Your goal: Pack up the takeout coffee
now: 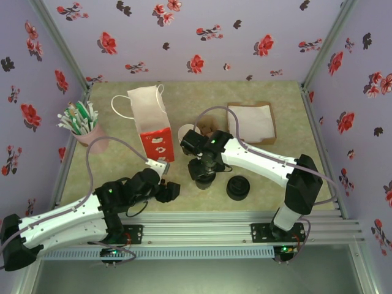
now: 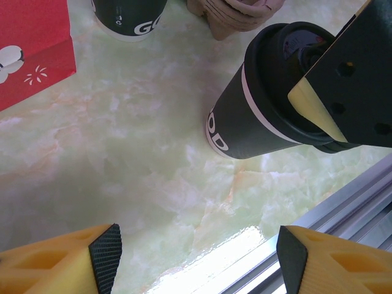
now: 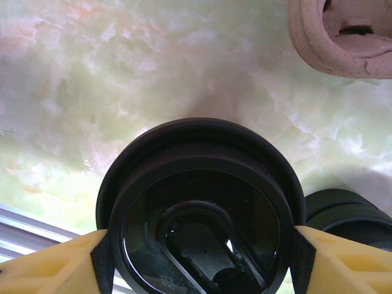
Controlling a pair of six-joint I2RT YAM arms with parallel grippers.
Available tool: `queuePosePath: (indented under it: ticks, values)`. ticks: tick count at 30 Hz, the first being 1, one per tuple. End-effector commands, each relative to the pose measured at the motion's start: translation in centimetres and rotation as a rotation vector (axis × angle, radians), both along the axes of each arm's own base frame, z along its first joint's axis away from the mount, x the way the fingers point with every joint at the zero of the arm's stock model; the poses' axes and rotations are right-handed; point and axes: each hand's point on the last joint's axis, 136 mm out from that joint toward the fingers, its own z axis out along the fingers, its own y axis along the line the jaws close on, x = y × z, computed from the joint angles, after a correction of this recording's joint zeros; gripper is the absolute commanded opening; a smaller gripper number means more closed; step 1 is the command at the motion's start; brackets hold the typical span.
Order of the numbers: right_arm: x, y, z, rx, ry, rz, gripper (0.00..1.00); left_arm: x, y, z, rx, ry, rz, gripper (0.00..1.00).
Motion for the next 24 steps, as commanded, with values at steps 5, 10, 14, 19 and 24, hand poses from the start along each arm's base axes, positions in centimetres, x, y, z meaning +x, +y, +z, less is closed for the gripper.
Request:
queuePosePath:
  ticks: [5, 10, 14, 19, 24]
  values:
    - [-1.0, -0.7, -3.2, -0.098, 0.069, 0.003, 0.71, 0.2, -0.1, 0.6, -0.026, -0.013, 0.009, 0.7]
    - [-1.0, -0.7, -3.6, -0.107, 0.077, 0.004, 0.71, 0.3, -0.1, 0.6, -0.025, -0.013, 0.009, 0.71]
    - [-1.1, -0.6, -4.1, -0.106, 0.089, 0.003, 0.71, 0.3, -0.1, 0.6, -0.027, -0.013, 0.01, 0.71]
    - [-1.4, -0.7, -4.7, -0.112, 0.103, -0.002, 0.71, 0.2, 0.0, 0.8, -0.031, -0.015, 0.009, 0.71]
    - [-1.4, -0.7, -3.8, -0.114, 0.082, 0.001, 0.71, 0.2, 0.0, 1.1, -0.037, -0.019, 0.009, 0.72]
